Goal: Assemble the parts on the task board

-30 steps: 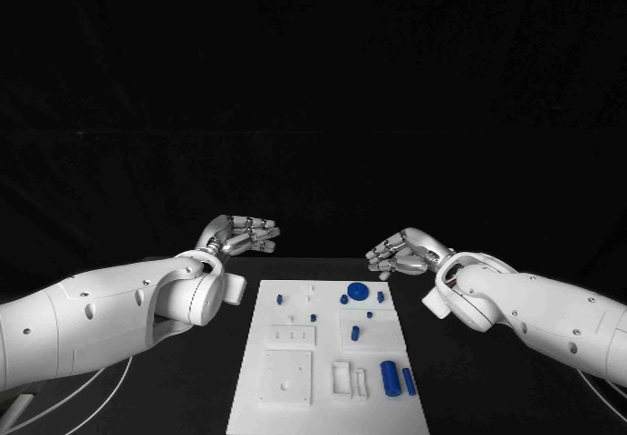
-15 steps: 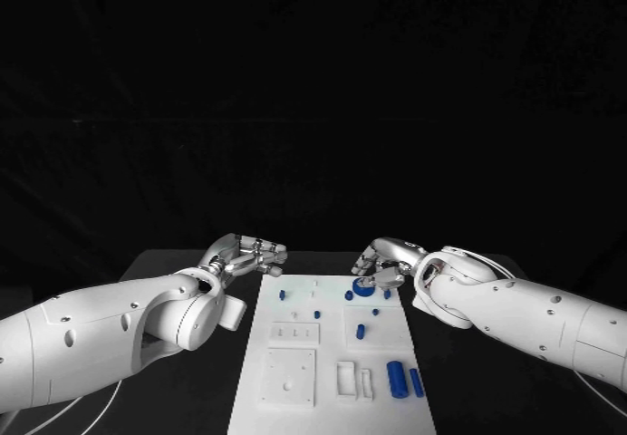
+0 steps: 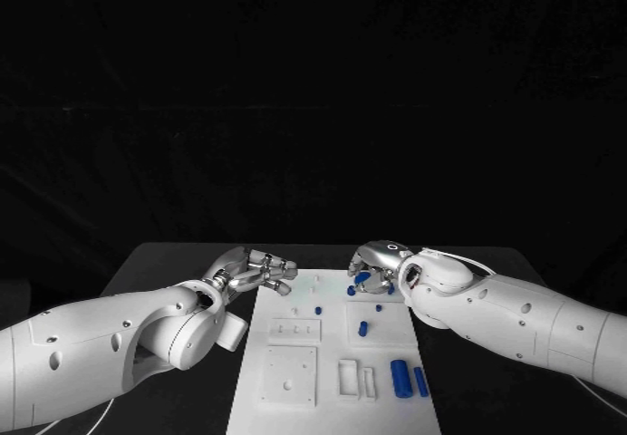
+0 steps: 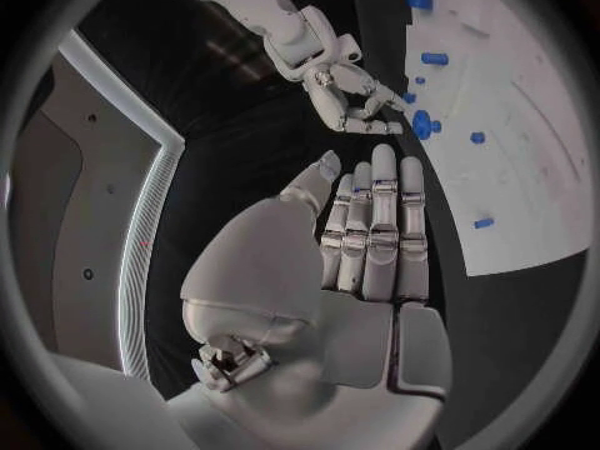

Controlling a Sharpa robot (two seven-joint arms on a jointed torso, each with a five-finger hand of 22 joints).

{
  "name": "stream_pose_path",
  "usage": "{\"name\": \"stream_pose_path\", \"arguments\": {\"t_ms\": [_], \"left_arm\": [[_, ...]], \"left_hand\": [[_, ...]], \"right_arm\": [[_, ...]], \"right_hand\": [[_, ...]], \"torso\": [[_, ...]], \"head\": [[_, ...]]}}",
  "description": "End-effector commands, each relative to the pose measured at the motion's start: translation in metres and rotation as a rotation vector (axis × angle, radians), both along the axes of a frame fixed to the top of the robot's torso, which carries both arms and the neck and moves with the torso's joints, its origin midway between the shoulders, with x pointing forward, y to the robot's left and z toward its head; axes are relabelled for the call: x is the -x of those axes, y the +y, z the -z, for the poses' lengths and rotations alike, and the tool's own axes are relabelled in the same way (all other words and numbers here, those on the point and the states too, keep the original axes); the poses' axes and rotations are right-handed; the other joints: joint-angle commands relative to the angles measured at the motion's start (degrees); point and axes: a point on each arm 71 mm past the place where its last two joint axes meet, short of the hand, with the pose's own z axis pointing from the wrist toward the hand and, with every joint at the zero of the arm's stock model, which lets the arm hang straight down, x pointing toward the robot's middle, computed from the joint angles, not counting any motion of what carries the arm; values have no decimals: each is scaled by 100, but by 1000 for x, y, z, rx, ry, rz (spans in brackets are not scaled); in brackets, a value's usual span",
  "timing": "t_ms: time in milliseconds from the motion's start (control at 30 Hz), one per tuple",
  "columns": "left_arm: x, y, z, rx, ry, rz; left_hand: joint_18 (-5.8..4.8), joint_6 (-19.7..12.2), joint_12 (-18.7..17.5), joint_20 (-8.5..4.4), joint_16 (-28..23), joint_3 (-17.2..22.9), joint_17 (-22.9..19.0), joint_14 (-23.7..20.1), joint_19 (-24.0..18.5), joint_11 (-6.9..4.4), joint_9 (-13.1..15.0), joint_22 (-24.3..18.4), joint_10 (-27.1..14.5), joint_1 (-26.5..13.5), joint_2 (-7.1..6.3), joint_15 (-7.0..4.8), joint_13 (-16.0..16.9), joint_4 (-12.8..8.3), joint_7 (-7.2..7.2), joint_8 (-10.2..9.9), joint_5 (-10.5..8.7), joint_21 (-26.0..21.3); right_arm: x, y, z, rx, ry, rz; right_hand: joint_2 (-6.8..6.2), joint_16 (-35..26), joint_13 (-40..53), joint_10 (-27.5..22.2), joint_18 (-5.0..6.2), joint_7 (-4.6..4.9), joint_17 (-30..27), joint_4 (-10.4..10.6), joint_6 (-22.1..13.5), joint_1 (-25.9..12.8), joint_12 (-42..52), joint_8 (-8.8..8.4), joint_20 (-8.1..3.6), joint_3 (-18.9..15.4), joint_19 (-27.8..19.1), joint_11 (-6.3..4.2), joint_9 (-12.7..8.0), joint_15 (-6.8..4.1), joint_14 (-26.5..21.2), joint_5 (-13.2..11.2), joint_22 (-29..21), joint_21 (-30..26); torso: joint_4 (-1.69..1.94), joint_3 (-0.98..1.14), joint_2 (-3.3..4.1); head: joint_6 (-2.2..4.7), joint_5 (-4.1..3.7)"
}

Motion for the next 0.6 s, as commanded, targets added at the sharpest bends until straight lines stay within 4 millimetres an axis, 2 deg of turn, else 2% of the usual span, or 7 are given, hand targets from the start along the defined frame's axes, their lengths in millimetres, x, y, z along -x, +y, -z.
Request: {"name": "stream_pose_path", "arguments": {"t_ms": [33, 267, 600], "left_arm": [[4, -5, -1, -3, 3, 53], [9, -8, -2, -1, 5, 72], [12, -10, -3, 0, 6, 86]], "left_hand": [[-8, -41, -4, 36, -44, 47, -23, -20, 18, -11, -7, -34, -42, -68, -5, 3, -4, 1, -13, -10, -21, -34], [-10, -43, -4, 43, -97, 157, -82, 8, 70, -10, -9, -150, -41, -113, -66, 7, -4, 25, -14, -9, -29, -104], [-13, -49, -4, 45, -107, 170, -91, 7, 73, -6, -9, -175, -49, -118, -80, 11, -4, 32, -10, -9, -27, -119]], "right_arm": [[-3, -1, 1, 90, -41, 34], [-8, 0, 2, 107, -61, 56], [-12, -2, 6, 128, -59, 73]], "right_hand": [[-55, 44, 9, -41, -40, -4, -46, 5, -24, 1, 1, -23, -10, 78, 60, 5, -6, 23, -26, -58, 50, -51], [-81, 148, 8, -50, -31, -1, -110, 10, -30, 0, -1, -22, -9, 191, 116, 9, -6, 28, -48, -108, 252, -134], [-83, 219, 8, 12, -56, -28, -160, 21, 25, -45, -1, -21, -24, 366, 169, -9, -5, 19, -57, -176, 535, -250]], "torso": [[39, 11, 91], [91, 23, 191], [135, 22, 299]], "head": [[21, -20], [65, -58], [83, -112]]}}
